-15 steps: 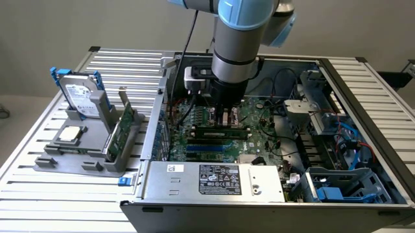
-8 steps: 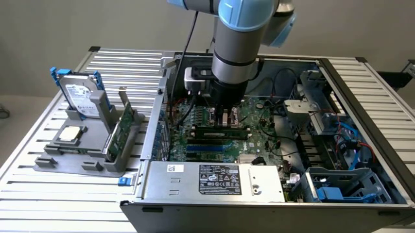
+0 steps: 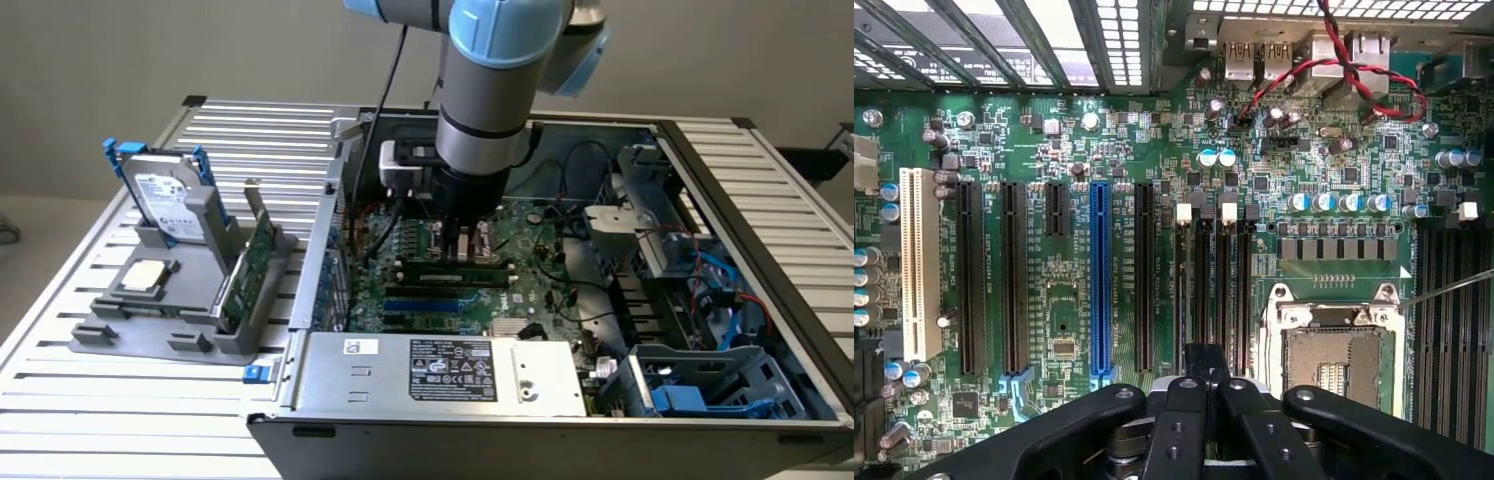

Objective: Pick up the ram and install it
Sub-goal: 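Press down the ram until it locks into place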

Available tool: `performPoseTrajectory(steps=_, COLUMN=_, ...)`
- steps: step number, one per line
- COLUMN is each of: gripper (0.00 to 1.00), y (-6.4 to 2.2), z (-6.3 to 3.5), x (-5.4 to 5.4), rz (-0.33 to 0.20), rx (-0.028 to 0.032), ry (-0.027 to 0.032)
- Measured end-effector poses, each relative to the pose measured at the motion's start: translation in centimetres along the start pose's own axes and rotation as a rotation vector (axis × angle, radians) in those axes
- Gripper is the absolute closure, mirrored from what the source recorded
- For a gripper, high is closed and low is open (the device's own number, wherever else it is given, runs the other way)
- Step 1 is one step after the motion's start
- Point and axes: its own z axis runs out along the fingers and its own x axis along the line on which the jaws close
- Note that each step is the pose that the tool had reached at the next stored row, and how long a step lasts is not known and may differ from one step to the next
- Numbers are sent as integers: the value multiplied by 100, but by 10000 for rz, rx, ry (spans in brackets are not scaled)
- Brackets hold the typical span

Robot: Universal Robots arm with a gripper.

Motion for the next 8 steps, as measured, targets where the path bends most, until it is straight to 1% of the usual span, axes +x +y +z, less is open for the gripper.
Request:
performPoseTrajectory(steps=3, gripper=89, y=0, z=8, x=2, rz=14, rx=-4, ry=10)
performPoseTrajectory(steps=5, gripper=89, y=0, z=6, x=1, rz=22, rx=-3, ry=4)
performPoseTrajectory(steps=6, gripper=89, y=0, z=-9, x=-2, rz=23, rx=3, ry=-12)
performPoseTrajectory(steps=7, gripper=89, y=1, z=-47, x=-5, rz=24, rx=6, ry=-16)
performPoseTrajectory(steps=8, gripper=89, y=4, z=-94, x=-7, rz=27, rx=-3, ry=0)
